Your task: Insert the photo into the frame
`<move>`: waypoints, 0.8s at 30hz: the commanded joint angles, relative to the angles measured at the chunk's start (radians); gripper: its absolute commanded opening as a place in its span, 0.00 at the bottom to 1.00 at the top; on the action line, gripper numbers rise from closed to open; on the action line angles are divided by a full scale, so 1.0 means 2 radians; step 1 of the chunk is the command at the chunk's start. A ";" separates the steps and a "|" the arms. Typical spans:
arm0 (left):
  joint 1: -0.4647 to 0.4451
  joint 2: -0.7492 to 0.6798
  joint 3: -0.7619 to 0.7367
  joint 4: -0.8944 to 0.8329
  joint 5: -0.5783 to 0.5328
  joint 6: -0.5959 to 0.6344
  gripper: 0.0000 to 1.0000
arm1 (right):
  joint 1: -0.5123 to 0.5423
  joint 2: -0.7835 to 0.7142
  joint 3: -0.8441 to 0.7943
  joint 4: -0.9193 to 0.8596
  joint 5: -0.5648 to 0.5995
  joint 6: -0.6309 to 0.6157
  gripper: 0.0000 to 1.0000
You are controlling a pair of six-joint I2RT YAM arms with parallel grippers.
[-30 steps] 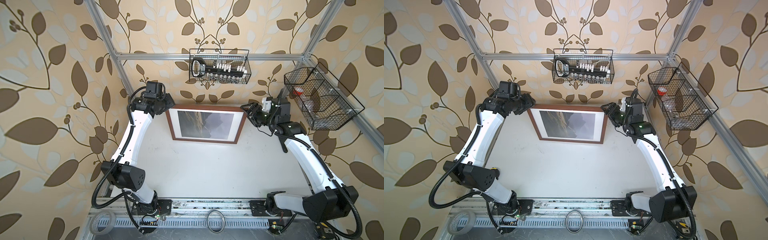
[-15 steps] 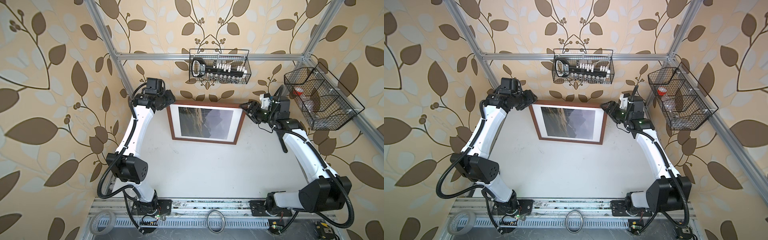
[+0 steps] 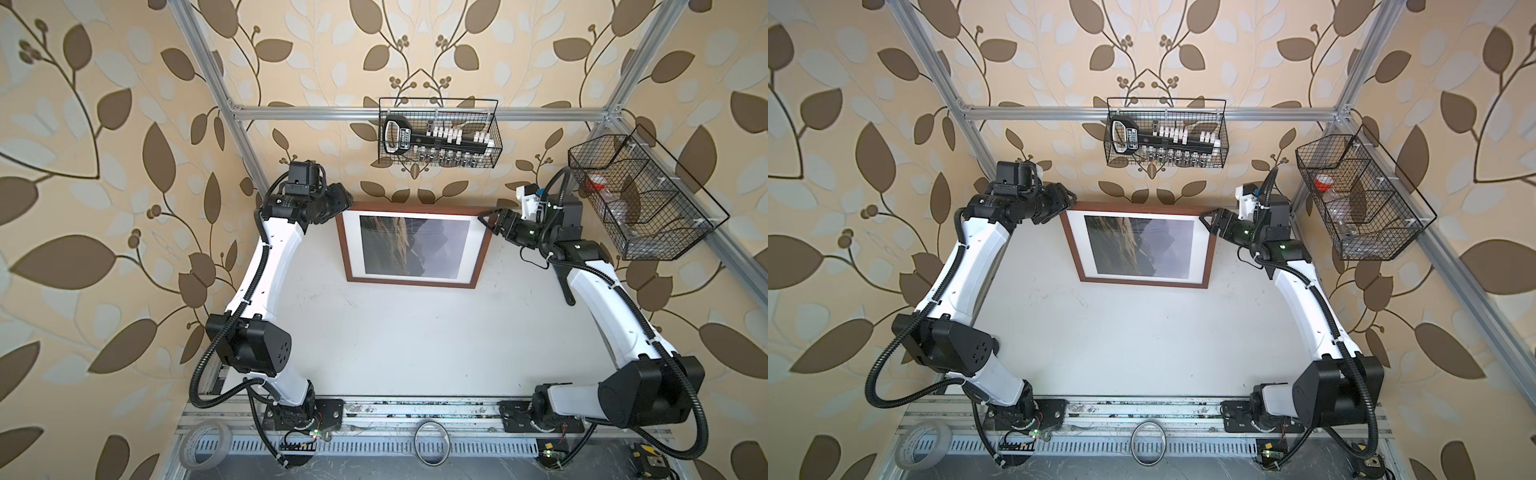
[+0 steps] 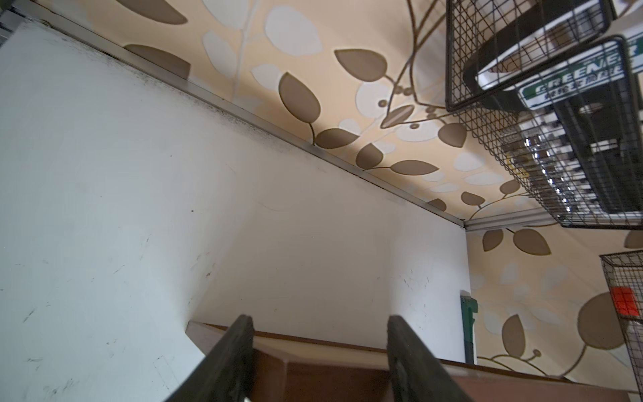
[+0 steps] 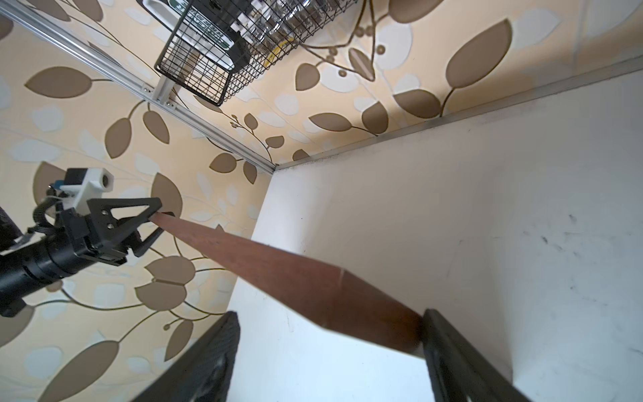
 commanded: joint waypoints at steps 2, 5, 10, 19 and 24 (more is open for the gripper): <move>-0.030 0.004 -0.031 -0.080 0.114 0.012 0.61 | -0.013 -0.036 -0.076 0.089 -0.019 -0.075 0.83; -0.030 0.009 -0.030 -0.083 0.112 0.015 0.61 | -0.016 -0.046 -0.101 0.132 -0.020 -0.115 0.84; -0.030 0.012 -0.040 -0.080 0.113 0.016 0.61 | -0.017 -0.052 -0.138 0.156 -0.010 -0.222 0.88; -0.030 0.007 -0.058 -0.076 0.113 0.017 0.60 | -0.037 -0.006 -0.166 0.143 0.007 -0.312 0.90; -0.030 0.001 -0.073 -0.072 0.110 0.022 0.60 | -0.042 0.037 -0.154 0.176 -0.082 -0.307 0.90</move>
